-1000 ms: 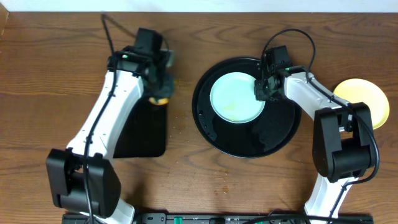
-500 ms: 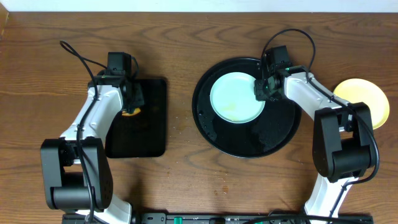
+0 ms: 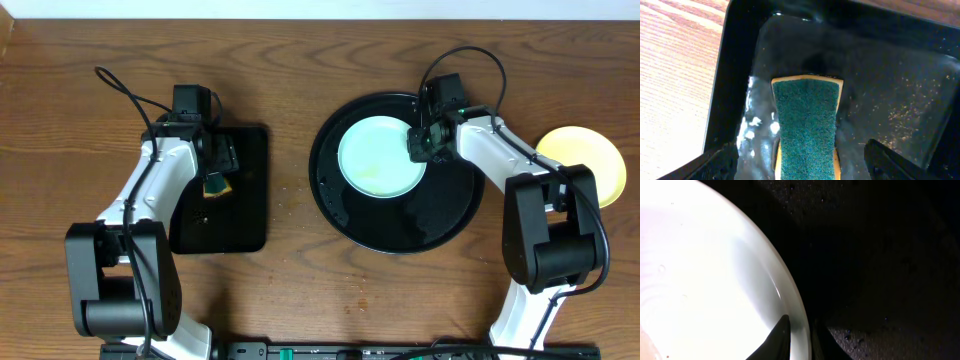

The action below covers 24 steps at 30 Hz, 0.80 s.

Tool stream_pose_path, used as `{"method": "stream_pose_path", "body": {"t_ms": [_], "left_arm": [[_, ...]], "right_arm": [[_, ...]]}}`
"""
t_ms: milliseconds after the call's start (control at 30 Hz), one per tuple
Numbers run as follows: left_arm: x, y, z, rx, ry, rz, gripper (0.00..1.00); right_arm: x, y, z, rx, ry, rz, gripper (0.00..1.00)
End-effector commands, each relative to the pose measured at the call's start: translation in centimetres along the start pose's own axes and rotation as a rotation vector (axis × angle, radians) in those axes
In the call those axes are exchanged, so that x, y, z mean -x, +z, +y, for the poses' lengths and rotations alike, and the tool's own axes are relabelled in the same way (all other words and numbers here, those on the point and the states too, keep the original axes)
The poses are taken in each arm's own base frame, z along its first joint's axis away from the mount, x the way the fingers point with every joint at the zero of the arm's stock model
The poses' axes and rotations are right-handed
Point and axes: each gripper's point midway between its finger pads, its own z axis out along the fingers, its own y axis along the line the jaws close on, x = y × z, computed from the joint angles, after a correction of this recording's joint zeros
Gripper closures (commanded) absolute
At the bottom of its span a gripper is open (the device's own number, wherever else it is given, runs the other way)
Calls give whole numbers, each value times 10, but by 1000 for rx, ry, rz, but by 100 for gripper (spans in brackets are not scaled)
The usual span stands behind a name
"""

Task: Clean dirty plates on tray and stack at the side
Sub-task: 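Lift the light-blue plate with the right gripper onto the right-side stack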

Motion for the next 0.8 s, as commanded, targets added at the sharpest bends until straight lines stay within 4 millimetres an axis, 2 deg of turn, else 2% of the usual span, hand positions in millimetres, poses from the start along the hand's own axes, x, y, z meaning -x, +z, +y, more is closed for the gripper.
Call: {"method": "stream_pose_path", "body": {"t_ms": [0,200,267,333,533,600,767], "left_arm": [[1,0,3,11,-5,-1,18],[1,0,3,11,-5,-1,16],[1,0,3,11,-5,-1,15],[1,0,3,11,-5,-1,14],[1,0,3,11,-5,-1,13],[1,0,3,11,-5,-1,13],[1,0,3,11,-5,-1,12]], "right_arm": [[-7,5,-6,-26,6,22,99],[5,4,-5,-21,-25,-25,99],[15,-7,-5,-27,-64,-60,99],[30,-31,-9,-65,-74,-115,99],[65,-128,-10,-118,-155,-339,99],[70,-166,-16,-175,-172,-413,99],[63,-228,-37,-383,-195,-493,99]]}}
